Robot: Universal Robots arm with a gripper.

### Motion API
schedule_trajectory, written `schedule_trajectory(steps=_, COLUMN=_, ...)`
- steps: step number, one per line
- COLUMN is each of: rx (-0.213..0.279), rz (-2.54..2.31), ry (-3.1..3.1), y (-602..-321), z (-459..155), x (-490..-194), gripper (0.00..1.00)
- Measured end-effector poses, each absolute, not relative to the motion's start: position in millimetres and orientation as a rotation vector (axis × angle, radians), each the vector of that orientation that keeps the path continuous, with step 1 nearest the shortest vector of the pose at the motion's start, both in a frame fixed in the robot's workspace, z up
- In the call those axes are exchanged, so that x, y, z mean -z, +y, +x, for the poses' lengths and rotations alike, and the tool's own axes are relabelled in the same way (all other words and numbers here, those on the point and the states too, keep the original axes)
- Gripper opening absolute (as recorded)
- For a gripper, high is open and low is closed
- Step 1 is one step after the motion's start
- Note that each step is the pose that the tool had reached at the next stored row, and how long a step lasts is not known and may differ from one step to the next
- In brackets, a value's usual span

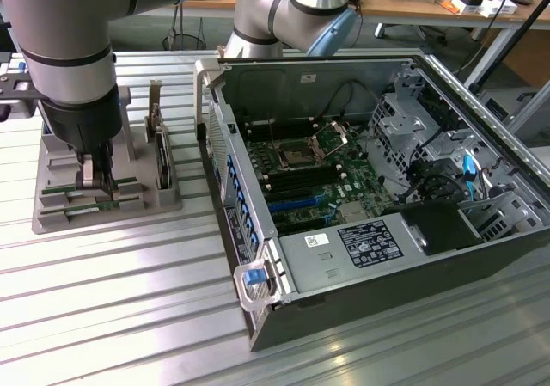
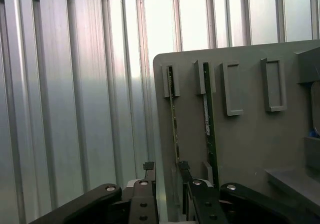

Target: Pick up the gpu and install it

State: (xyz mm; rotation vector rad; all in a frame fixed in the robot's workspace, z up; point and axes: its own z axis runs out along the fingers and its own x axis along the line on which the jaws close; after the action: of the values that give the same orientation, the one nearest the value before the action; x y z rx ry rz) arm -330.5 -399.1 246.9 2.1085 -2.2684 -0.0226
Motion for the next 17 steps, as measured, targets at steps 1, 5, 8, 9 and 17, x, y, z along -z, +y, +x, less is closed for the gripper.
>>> schedule_trajectory(steps=1, rx=0.023, rz=2.108, ry=-2.268, y=-399.1, z=-330.5, x=-246.4, gripper=0.31)
schedule_trajectory(steps=5, rx=0.023, rz=2.108, ry=-2.268, y=-399.1, z=-330.5, x=-244.6, gripper=0.31)
schedule_trajectory(steps=8, rx=0.023, rz=2.108, ry=-2.268, y=-399.1, z=-330.5, x=-243.3, gripper=0.31)
schedule_trajectory(steps=9, rx=0.023, rz=2.109, ry=-2.268, y=-399.1, z=-330.5, x=-242.8, gripper=0.31)
schedule_trajectory(steps=17, rx=0.023, rz=2.108, ry=-2.268, y=-399.1, z=-330.5, x=-239.3, gripper=0.31)
